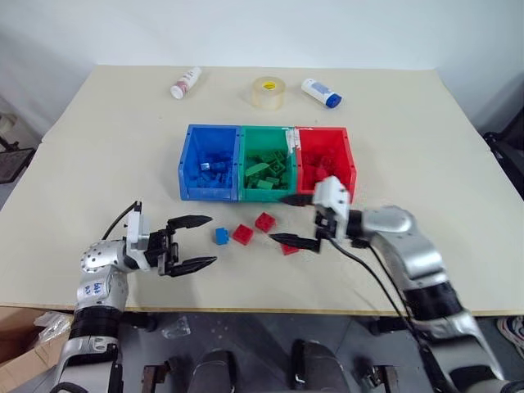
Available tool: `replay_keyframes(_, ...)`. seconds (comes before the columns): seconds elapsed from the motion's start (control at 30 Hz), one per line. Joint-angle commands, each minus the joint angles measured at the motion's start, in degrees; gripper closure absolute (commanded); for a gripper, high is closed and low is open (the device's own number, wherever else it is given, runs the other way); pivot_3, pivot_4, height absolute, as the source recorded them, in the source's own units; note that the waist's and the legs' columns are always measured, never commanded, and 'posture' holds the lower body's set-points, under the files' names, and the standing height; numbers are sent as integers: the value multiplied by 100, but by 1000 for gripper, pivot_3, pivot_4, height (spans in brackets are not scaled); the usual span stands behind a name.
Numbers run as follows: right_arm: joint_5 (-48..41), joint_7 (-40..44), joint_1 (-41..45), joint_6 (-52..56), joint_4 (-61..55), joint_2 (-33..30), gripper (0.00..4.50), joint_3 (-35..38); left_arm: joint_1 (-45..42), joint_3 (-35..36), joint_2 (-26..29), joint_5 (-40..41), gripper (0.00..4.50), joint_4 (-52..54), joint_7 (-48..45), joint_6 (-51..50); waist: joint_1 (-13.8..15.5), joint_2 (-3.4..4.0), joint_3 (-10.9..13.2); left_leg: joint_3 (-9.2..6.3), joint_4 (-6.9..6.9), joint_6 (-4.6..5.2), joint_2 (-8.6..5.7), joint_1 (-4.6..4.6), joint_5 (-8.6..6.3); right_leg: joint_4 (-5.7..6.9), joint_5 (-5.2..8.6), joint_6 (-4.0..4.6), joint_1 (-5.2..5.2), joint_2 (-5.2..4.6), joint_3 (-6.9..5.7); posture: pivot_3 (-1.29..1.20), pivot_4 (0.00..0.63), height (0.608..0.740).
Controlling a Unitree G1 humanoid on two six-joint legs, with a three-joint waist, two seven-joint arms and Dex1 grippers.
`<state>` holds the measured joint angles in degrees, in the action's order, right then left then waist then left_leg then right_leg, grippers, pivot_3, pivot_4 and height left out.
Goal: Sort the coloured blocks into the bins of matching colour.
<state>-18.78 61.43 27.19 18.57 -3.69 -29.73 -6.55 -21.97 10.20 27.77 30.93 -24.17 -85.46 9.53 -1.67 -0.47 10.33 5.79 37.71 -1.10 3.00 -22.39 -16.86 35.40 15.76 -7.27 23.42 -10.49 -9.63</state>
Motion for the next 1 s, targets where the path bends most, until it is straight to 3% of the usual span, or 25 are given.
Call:
replay_keyframes(0.03,-300,-24,-545,245,-702,-468,20,519,-109,31,28,1,0,-139,-89,108,12,0,0,1,0,0,0,0,0,-1,0,0,0,0,0,0,150,740)
replay_keyframes(0.2,-477,-149,-1726,482,-1111,-1199,20,1461,-284,26,37,-19,0,-390,-173,178,47,-1,0,1,1,2,-1,0,-1,-5,0,0,-2,-1,0,0,150,740)
replay_keyframes(0.4,-551,-310,-2175,583,-1302,-1415,20,1759,-408,11,46,-27,0,-568,-248,223,2,-2,1,4,8,6,1,3,-4,-8,-2,-3,-4,1,4,0,150,740)
replay_keyframes(0.8,-497,-588,-1763,796,-1370,-1157,20,997,-526,-52,-1,-31,0,-573,-256,233,24,-2,1,4,10,7,-1,1,-4,-7,-3,-3,-4,0,6,0,150,740)
replay_keyframes(1.0,-102,-451,-1116,522,-742,-795,20,105,-276,-131,6,29,0,-215,-281,127,9,-3,1,4,11,7,0,1,-4,-4,-3,-3,-4,0,6,0,150,740)
